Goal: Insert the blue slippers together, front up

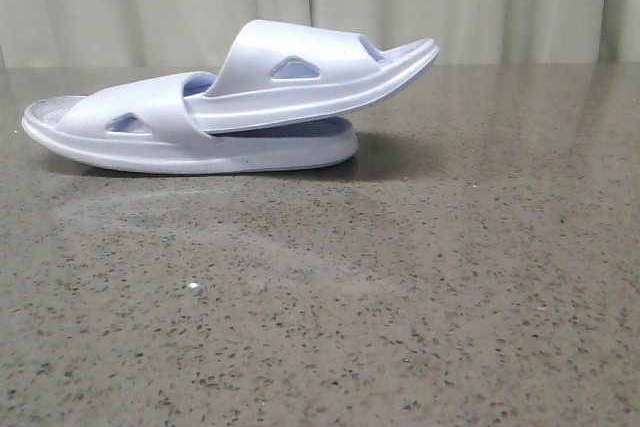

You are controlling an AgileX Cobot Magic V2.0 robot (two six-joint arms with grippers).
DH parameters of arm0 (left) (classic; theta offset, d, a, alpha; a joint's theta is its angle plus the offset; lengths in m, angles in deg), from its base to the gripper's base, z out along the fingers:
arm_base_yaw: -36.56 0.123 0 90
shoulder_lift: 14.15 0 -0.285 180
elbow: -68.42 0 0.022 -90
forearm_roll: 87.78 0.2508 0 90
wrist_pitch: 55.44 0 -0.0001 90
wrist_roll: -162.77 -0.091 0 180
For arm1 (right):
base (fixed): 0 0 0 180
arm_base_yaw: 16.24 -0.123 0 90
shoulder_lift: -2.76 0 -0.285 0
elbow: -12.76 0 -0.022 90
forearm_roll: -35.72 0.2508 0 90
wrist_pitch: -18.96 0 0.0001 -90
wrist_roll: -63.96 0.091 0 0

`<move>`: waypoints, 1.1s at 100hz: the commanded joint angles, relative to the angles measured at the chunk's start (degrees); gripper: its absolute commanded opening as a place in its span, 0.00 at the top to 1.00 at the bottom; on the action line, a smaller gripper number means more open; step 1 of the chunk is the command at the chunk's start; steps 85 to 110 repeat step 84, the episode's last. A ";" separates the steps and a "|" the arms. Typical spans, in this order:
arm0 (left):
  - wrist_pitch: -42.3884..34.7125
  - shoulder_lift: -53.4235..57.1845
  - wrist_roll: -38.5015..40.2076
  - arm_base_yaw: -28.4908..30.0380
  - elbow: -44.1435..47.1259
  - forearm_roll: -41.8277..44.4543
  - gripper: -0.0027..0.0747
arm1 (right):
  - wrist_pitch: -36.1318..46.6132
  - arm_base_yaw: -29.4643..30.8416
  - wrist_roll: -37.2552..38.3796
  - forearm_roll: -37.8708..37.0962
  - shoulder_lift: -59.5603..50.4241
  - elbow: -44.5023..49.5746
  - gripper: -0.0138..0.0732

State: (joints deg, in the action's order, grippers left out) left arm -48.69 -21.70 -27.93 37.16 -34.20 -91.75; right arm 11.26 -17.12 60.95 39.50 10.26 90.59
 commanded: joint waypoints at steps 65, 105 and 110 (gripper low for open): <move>-4.42 1.73 0.40 -0.49 0.47 -0.58 0.95 | 2.66 0.12 0.17 -2.28 -1.43 1.23 0.94; -4.42 1.73 0.40 -0.49 0.47 -0.58 0.95 | 2.66 0.12 0.17 -2.28 -1.43 1.23 0.94; -4.42 1.73 0.40 -0.49 0.47 -0.58 0.95 | 2.66 0.12 0.17 -2.28 -1.43 1.23 0.94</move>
